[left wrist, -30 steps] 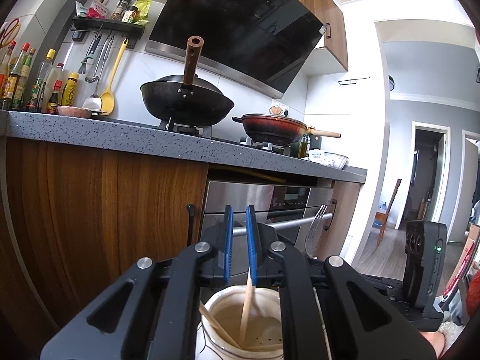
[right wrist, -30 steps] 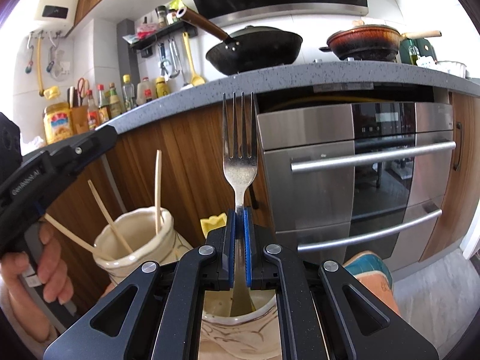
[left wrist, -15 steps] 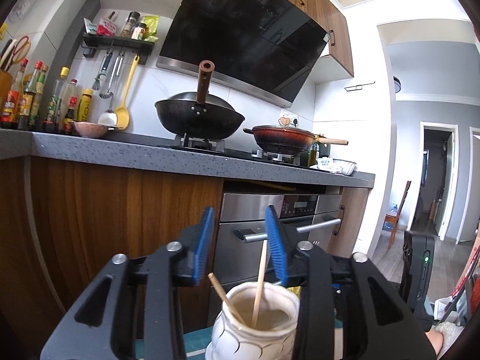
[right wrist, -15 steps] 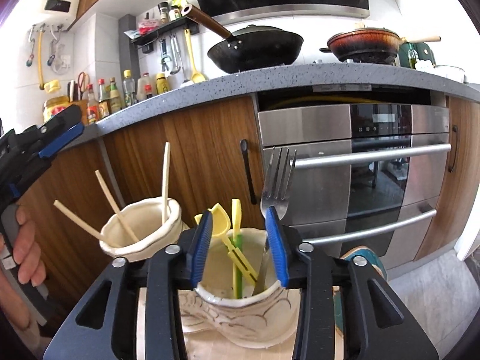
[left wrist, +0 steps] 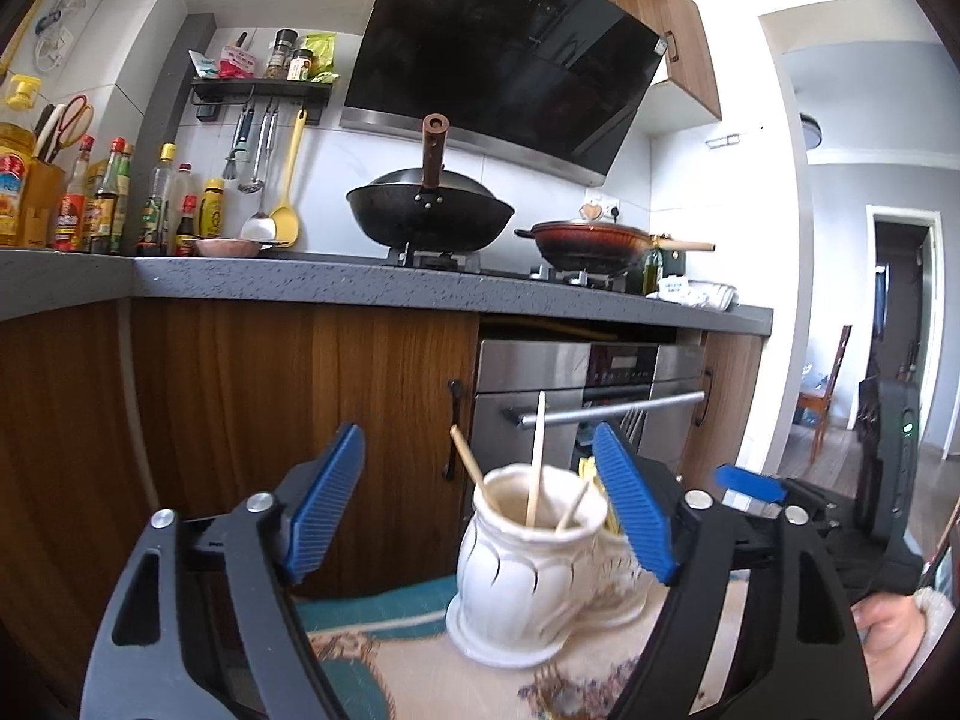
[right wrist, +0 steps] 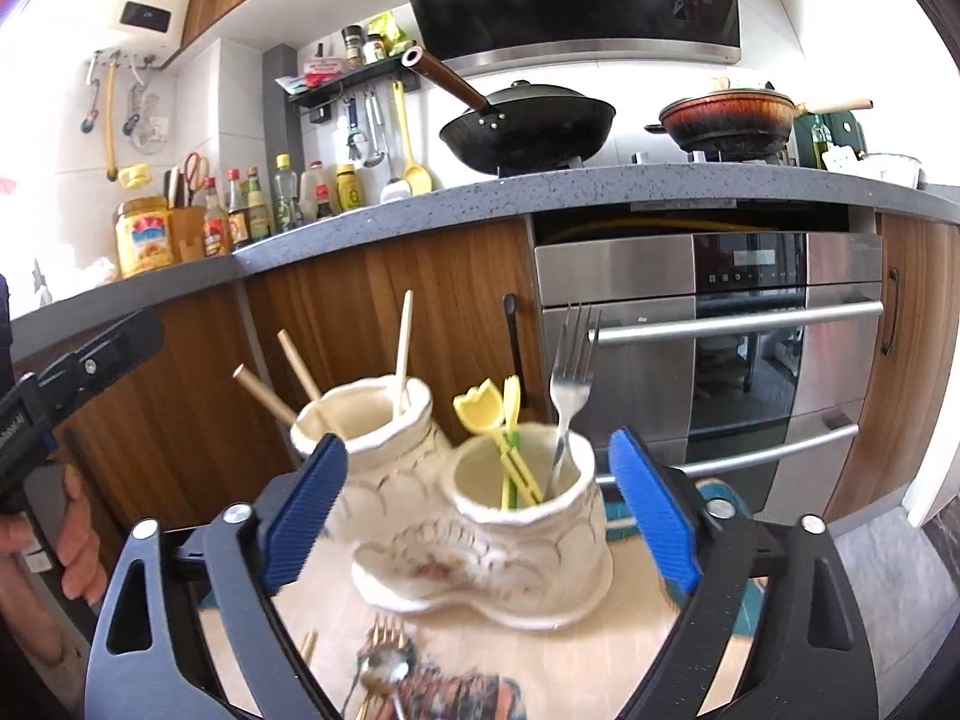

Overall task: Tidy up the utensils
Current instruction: 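Move both open tools back down over the remaining utensils on the placemat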

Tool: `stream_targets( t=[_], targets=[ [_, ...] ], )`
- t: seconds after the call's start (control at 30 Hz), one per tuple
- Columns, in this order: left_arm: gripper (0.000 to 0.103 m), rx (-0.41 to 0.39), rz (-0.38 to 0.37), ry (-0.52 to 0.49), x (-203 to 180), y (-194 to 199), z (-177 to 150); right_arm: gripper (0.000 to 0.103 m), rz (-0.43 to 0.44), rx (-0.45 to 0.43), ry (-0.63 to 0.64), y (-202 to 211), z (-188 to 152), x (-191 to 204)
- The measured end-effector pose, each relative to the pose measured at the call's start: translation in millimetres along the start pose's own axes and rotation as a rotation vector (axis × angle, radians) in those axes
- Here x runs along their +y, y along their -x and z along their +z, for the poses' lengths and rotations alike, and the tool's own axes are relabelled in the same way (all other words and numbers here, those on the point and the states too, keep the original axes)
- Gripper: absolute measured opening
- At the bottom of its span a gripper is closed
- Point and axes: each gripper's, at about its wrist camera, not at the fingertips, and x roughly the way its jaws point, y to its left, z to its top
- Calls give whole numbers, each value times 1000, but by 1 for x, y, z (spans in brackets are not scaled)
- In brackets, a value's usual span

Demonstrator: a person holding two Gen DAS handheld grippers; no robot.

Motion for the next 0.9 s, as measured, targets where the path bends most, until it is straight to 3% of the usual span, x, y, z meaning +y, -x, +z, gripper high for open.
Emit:
stream_targets(
  t=[0.3,0.57,0.9],
  targets=[
    [91,119,45,-9,-6,21,-29,97,-26,40,1,31,-31,-5],
    [93,272,61,-15,-9,29,-58,97,2,156,-63,26,-60,-17],
    [92,609,102,-25,-15,11,-119,97,7,163,-36,25,-63,-12]
  ],
)
